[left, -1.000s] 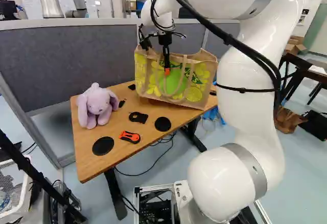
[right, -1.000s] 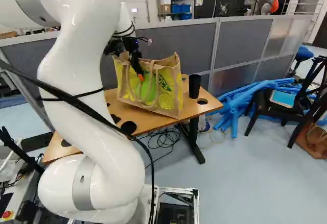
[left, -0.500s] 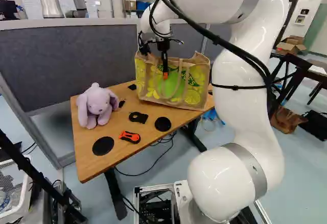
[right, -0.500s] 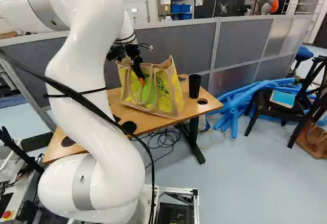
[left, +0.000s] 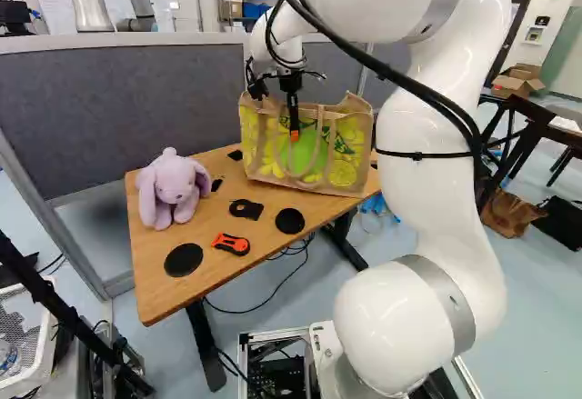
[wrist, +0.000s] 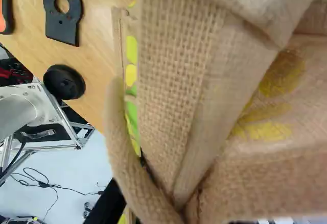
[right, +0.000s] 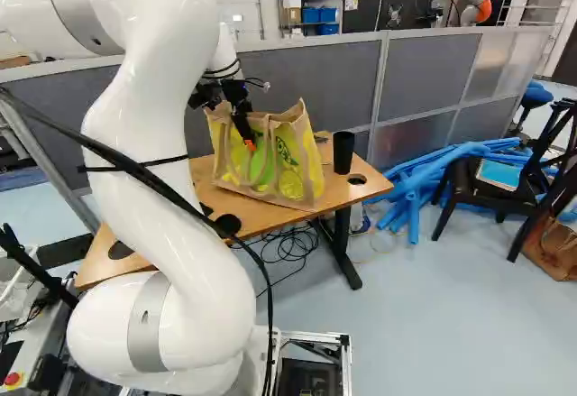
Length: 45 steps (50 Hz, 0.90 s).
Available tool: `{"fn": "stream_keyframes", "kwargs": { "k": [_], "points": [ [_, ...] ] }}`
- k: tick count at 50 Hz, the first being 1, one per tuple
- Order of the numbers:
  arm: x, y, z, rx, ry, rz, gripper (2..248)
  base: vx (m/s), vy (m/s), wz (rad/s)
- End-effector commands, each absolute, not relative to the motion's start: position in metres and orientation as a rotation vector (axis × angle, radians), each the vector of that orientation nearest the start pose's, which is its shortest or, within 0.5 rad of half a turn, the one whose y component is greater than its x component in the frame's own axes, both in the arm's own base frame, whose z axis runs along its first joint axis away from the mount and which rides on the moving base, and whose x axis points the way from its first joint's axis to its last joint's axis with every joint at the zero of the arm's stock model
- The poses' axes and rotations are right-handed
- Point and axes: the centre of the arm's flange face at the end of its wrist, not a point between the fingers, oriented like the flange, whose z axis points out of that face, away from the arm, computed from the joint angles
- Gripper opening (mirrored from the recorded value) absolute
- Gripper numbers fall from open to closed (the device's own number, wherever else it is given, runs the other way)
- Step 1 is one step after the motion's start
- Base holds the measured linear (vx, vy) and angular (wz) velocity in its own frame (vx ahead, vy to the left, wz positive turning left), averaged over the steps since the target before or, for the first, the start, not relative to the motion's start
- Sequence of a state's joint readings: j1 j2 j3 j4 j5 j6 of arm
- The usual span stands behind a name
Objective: Pick up the bag on the ground and place it on the table
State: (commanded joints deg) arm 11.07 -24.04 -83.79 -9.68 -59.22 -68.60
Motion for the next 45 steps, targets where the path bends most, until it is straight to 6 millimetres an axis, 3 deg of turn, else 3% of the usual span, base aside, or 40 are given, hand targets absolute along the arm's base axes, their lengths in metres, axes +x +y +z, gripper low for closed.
{"fn": "stream_keyframes", "kwargs": {
  "k": [1,2,6,7,12,13,17,18,22,23,27,28,45],
  "points": [
    [0.595,0.103,0.546,-2.42,-2.202,0.102,41,0.0,0.0,0.0],
    [0.595,0.103,0.546,-2.42,-2.202,0.102,73,0.0,0.0,0.0],
    [0.595,0.103,0.546,-2.42,-2.202,0.102,73,0.0,0.0,0.0],
    [0.595,0.103,0.546,-2.42,-2.202,0.102,108,0.0,0.0,0.0],
    [0.595,0.103,0.546,-2.42,-2.202,0.102,108,0.0,0.0,0.0],
    [0.595,0.103,0.546,-2.42,-2.202,0.102,143,0.0,0.0,0.0],
    [0.595,0.103,0.546,-2.42,-2.202,0.102,143,0.0,0.0,0.0],
    [0.595,0.103,0.546,-2.42,-2.202,0.102,179,0.0,0.0,0.0],
    [0.595,0.103,0.546,-2.42,-2.202,0.102,179,0.0,0.0,0.0],
    [0.595,0.103,0.546,-2.42,-2.202,0.102,215,0.0,0.0,0.0],
    [0.595,0.103,0.546,-2.42,-2.202,0.101,215,0.0,0.0,0.0],
    [0.595,0.103,0.547,-2.421,-2.202,0.1,246,0.0,0.0,0.0],
    [0.586,0.101,0.57,-2.439,-2.213,0.048,247,0.0,0.0,0.0]
  ]
}}
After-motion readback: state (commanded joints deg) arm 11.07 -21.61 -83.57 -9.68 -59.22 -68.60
